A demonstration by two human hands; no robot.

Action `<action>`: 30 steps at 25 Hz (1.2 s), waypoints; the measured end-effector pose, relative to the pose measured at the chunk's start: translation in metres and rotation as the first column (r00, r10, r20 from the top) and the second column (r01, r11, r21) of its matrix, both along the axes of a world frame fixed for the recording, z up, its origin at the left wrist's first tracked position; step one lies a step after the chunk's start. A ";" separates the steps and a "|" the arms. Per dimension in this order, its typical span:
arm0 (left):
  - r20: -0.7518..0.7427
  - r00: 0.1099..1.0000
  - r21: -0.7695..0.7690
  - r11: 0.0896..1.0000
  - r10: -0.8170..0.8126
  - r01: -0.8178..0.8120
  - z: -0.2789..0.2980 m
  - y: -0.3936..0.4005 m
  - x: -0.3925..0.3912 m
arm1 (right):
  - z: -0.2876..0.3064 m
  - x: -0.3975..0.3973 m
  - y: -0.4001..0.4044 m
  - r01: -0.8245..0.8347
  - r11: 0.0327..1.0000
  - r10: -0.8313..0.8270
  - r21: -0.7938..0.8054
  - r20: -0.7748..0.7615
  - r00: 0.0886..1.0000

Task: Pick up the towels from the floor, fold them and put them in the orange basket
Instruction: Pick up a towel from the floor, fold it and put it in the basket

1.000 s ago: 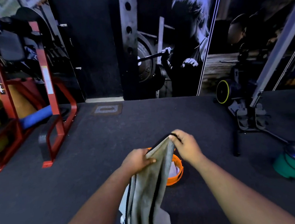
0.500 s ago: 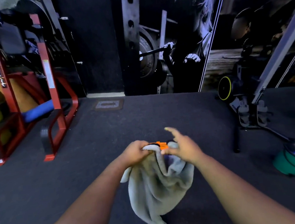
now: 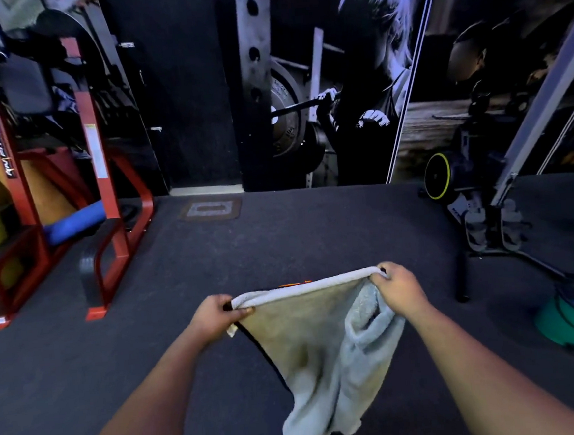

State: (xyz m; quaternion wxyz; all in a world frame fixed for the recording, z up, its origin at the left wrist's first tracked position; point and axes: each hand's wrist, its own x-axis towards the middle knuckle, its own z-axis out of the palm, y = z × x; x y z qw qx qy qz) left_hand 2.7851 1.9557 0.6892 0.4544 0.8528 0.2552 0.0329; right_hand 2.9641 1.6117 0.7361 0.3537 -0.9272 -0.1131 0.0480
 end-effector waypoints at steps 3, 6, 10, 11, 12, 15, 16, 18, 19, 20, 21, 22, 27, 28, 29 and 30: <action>0.263 0.942 -0.512 0.858 0.209 -0.047 0.007 -0.023 -0.002 | -0.010 0.002 0.000 0.053 0.998 -0.054 -0.013 -0.091 0.994; 0.275 0.913 -0.704 0.710 0.301 -0.022 0.006 -0.049 0.007 | -0.020 -0.002 0.002 0.106 0.976 -0.061 0.188 -0.232 0.971; 0.230 0.896 -0.721 0.685 0.379 -0.105 0.005 -0.071 0.024 | -0.013 -0.011 0.007 0.198 0.846 0.010 0.496 -0.385 0.923; 0.237 0.895 -0.704 0.702 0.377 -0.109 0.008 -0.077 0.027 | -0.009 -0.015 0.009 0.201 0.818 0.027 0.539 -0.384 0.923; 0.254 0.895 -0.692 0.715 0.366 -0.096 0.010 -0.082 0.030 | -0.005 -0.019 0.012 0.189 0.793 0.050 0.579 -0.372 0.927; 0.271 0.901 -0.661 0.746 0.338 -0.081 0.017 -0.096 0.037 | 0.003 -0.033 0.027 0.093 0.745 0.186 0.660 -0.339 0.922; 0.277 0.901 -0.653 0.753 0.333 -0.077 0.016 -0.099 0.040 | 0.004 -0.037 0.033 0.055 0.744 0.225 0.666 -0.327 0.918; 0.294 0.911 -0.619 0.783 0.290 -0.050 0.019 -0.108 0.043 | 0.002 -0.042 0.043 -0.007 0.761 0.271 0.649 -0.308 0.912; 0.299 0.920 -0.601 0.799 0.255 -0.026 0.021 -0.114 0.043 | 0.000 -0.044 0.048 -0.040 0.768 0.294 0.639 -0.297 0.908; 0.296 0.929 -0.589 0.808 0.222 -0.005 0.020 -0.118 0.044 | -0.001 -0.045 0.052 -0.069 0.774 0.313 0.629 -0.286 0.906; 0.290 0.937 -0.584 0.811 0.193 0.014 0.019 -0.122 0.045 | -0.002 -0.046 0.054 -0.088 0.783 0.319 0.616 -0.275 0.907; 0.282 0.943 -0.584 0.812 0.175 0.024 0.019 -0.125 0.045 | -0.003 -0.046 0.056 -0.095 0.789 0.314 0.606 -0.266 0.912; 0.312 0.949 -0.401 0.912 0.051 0.083 0.017 -0.129 0.048 | -0.003 -0.046 0.059 -0.044 0.795 0.284 0.605 -0.307 0.909; 0.313 0.950 -0.344 0.933 0.009 0.104 0.019 -0.131 0.047 | -0.004 -0.046 0.060 -0.044 0.791 0.298 0.610 -0.322 0.899; 0.320 0.947 -0.312 0.941 -0.024 0.129 0.022 -0.134 0.047 | -0.004 -0.048 0.062 -0.048 0.785 0.321 0.618 -0.338 0.885; 0.332 0.943 -0.313 0.939 -0.035 0.145 0.023 -0.135 0.048 | -0.003 -0.049 0.064 -0.061 0.783 0.349 0.618 -0.356 0.867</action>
